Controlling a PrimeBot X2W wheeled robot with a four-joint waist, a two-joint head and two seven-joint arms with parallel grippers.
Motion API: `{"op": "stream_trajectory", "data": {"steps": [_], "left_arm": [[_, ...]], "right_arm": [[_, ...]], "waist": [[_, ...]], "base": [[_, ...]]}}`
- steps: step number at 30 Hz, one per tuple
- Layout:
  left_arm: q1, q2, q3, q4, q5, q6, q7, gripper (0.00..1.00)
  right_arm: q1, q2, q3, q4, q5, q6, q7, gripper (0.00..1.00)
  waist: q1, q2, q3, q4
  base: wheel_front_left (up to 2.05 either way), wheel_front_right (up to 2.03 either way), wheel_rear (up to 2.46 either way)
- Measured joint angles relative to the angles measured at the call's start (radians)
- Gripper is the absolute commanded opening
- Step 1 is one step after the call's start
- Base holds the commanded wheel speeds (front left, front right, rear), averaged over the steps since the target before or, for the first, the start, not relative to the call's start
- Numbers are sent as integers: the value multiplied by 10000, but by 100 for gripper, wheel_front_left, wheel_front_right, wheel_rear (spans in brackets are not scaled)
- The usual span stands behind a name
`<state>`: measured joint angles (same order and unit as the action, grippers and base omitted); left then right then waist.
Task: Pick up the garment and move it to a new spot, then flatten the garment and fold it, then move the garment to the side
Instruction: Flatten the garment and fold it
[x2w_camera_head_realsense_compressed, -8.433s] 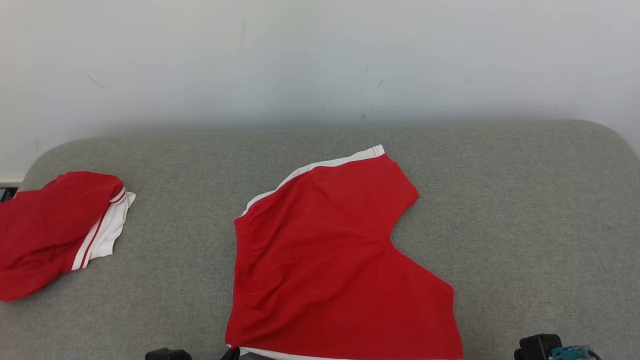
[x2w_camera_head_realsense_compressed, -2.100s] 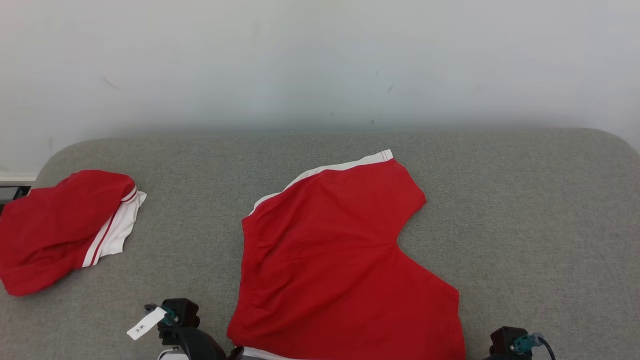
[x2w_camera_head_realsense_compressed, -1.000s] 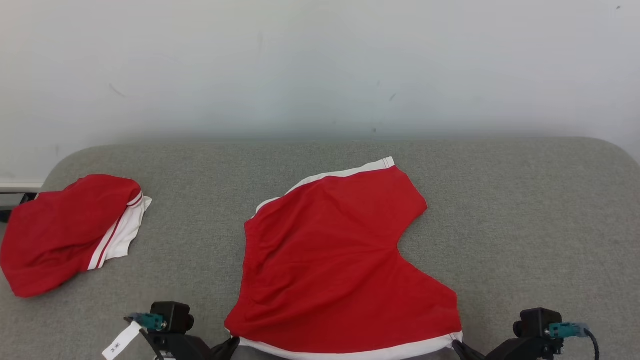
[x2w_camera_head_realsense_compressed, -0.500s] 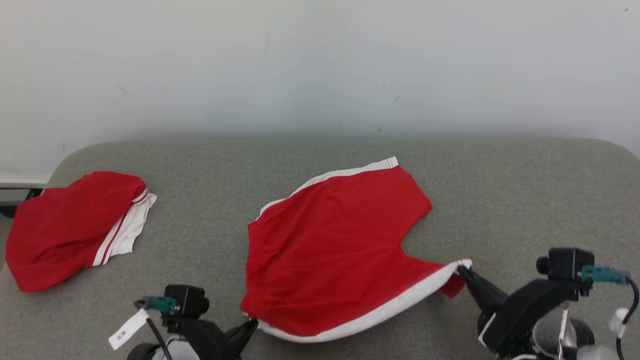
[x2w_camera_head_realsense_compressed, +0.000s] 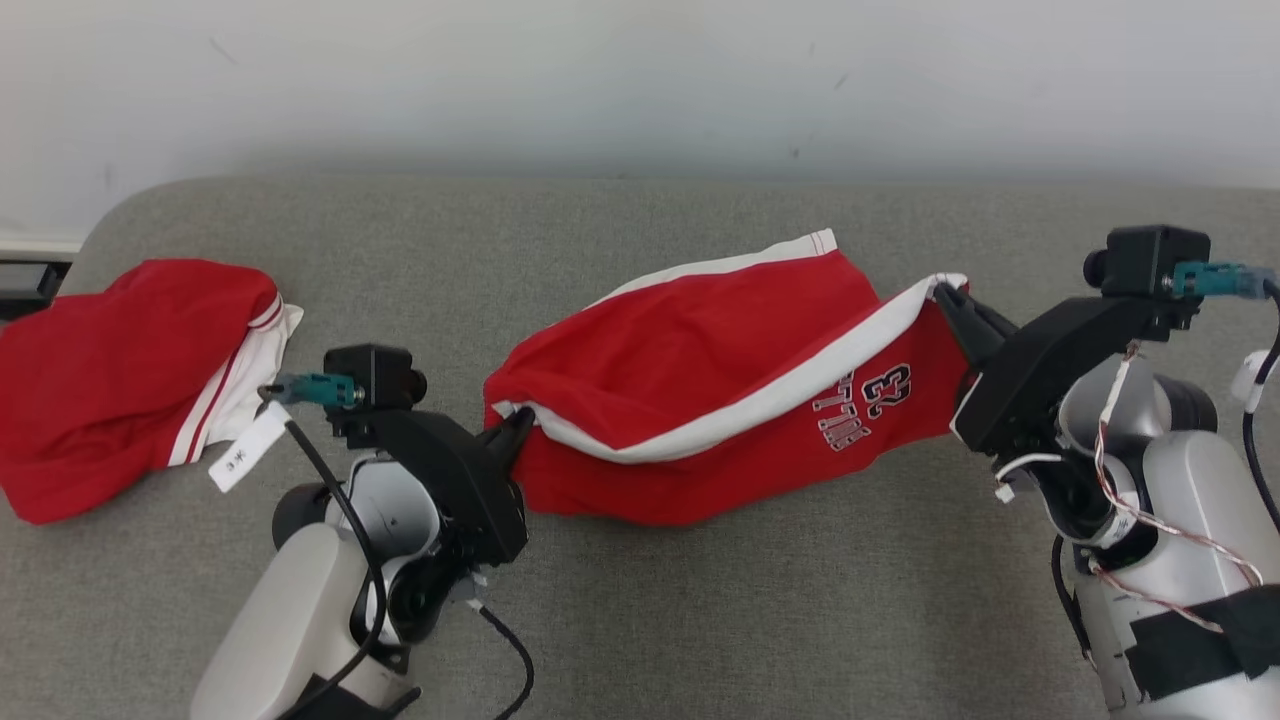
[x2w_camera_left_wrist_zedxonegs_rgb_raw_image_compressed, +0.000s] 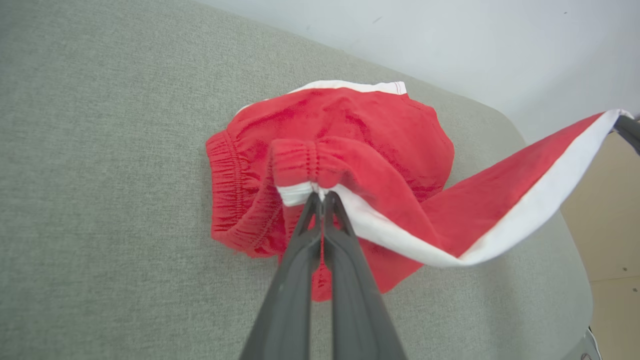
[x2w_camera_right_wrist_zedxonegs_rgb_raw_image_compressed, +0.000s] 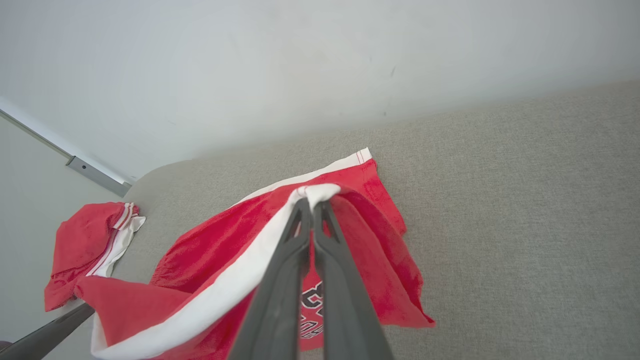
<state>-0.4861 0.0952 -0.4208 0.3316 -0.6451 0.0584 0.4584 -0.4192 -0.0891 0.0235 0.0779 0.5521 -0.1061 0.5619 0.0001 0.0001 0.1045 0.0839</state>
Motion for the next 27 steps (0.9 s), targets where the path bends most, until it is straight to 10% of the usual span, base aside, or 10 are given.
{"op": "stream_trajectory", "data": {"steps": [20, 21, 22, 23, 25, 27], "left_arm": [[-2385, -383, 460, 1779, 593, 464, -823, 0], [-2407, -393, 449, 1875, 619, 466, -869, 9], [-2427, -405, 443, 1977, 673, 468, -949, 55], [-2449, -420, 431, 2057, 704, 468, -1047, 100], [-2582, -479, 451, 2209, 725, 476, -1277, 100], [-2762, -491, 460, 2313, 744, 483, -1473, 100]], "right_arm": [[-3330, 117, 44, 3526, -876, -169, -1906, 0], [-3354, 132, 54, 3685, -876, -169, -1975, 0], [-3371, 150, 71, 3835, -876, -169, -2057, 0], [-3391, 165, 84, 3958, -874, -169, -2159, 22], [-3520, 196, 119, 4165, -840, -169, -2393, 100], [-3728, 215, 119, 4387, -763, -142, -2658, 100]], "waist": [[0, 0, 1557, 266], [0, 0, 1577, 271], [-1, 1, 1595, 275], [-1, 1, 1610, 279], [-1, 1, 1641, 287], [-1, 0, 1671, 297]], "base": [[0, 0, 0], [0, 0, 0], [0, 0, 0], [0, 0, 0], [0, 0, 0], [0, 0, 0]]}}
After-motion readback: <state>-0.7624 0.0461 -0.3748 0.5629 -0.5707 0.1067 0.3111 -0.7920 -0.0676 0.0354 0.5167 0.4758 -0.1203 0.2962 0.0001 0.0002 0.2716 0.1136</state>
